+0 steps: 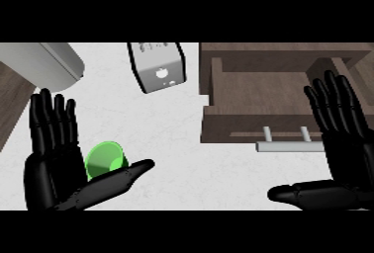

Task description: Pick up the cup, place it into the drawer and close the drawer

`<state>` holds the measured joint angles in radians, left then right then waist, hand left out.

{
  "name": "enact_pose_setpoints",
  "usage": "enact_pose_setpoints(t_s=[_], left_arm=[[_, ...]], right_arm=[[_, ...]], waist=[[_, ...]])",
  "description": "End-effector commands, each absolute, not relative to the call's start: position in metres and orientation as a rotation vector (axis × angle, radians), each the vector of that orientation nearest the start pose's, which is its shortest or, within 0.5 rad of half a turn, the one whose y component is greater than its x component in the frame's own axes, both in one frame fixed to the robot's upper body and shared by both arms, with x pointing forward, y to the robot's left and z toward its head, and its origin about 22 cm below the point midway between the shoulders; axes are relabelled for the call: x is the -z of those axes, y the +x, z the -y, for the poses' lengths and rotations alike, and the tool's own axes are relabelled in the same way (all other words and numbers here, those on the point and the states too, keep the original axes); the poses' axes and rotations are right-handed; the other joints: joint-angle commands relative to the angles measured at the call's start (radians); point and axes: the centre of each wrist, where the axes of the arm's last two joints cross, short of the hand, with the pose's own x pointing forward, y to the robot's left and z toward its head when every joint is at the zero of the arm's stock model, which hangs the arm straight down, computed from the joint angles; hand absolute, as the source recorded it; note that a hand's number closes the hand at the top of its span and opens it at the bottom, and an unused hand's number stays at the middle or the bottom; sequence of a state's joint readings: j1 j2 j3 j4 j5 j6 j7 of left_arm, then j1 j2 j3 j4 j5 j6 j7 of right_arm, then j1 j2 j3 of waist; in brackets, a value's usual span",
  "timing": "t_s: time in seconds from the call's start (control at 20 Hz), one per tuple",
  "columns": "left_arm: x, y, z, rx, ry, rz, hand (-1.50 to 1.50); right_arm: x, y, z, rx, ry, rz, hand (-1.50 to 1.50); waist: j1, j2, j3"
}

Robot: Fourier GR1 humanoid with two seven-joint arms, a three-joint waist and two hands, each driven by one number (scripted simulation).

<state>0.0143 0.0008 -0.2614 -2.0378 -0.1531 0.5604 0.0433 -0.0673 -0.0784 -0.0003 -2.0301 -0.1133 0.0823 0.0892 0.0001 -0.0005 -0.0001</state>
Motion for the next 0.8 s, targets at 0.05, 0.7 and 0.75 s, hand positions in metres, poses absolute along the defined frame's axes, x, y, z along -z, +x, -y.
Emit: enact_pose_setpoints(t_s=[0.05, 0.7, 0.75], left_arm=[[-0.089, 0.214, -0.184, -0.347, 0.249, 1.971, -1.50], [-0.070, 0.192, -0.190, -0.380, 0.310, 1.853, -1.50], [-0.062, 0.200, -0.177, -0.379, 0.309, 1.841, -1.50]], right_arm=[[-0.110, 0.230, 0.232, -0.130, 0.138, 2.016, -1.50], [-0.142, 0.232, 0.230, -0.117, 0.120, 2.021, -1.50], [-0.119, 0.213, 0.240, -0.105, 0.125, 2.015, -1.50]], waist=[[0.000, 0.001, 0.000], [0.003, 0.000, 0.000], [-0.001, 0.000, 0.000]])
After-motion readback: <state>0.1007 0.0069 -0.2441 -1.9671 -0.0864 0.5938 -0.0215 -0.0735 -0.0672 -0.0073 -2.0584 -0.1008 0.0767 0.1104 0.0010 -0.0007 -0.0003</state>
